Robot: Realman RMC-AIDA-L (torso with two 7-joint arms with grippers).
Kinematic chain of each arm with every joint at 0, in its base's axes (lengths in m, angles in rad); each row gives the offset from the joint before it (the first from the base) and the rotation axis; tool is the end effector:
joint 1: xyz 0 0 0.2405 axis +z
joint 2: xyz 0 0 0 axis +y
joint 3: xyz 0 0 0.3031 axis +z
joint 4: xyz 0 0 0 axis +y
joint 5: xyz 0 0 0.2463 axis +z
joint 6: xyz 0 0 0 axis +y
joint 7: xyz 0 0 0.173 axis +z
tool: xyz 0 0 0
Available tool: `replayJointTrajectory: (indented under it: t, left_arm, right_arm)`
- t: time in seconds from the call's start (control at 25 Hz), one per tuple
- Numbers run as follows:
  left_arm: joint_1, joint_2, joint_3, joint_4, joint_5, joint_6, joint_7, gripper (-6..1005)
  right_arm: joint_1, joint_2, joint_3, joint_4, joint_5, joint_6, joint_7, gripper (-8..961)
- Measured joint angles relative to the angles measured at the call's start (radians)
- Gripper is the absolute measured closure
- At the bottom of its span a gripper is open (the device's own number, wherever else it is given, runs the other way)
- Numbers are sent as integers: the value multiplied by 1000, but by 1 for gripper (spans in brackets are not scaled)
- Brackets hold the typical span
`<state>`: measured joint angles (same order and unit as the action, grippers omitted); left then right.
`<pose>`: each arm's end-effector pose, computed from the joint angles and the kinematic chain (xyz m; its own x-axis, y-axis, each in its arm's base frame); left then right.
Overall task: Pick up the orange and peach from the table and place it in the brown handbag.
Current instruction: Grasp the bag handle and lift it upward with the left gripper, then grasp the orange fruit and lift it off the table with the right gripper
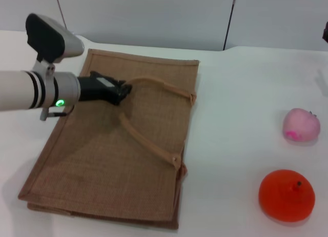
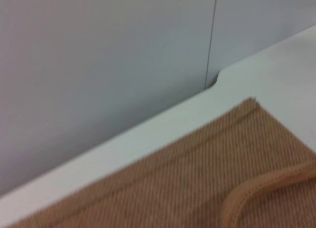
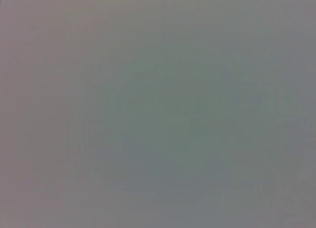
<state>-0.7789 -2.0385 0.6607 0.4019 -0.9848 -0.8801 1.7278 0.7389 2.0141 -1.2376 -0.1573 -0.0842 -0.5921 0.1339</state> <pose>-0.3231 0.5039 -0.0675 0.8514 0.4263 0.3055 0.5241 -0.6680 -0.5284 0.3621 0.5330 -0.0090 0.8094 -0.1724 -0.5614 -0.5782 -0.0665 -0.8132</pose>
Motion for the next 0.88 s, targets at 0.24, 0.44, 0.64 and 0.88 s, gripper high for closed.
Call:
replayJointTrajectory:
  t: [0.24, 0.44, 0.64, 0.88]
  left_arm:
    - [5, -1, 0, 149, -44, -201, -24, 869]
    - [22, -1, 4, 348, -65, -375, -108, 868]
    - [30, -1, 5, 475, -57, -476, -177, 871]
    - [86, 0, 105, 705, -38, -508, -310, 872]
  right_arm:
    - [1, 3, -8, -1, -3, 0, -5, 170]
    - [1, 6, -47, -1, -3, 0, -4, 171]
    - [2, 13, -133, -5, -3, -4, 1, 171]
    - [-38, 20, -295, -80, -4, -10, 71, 171]
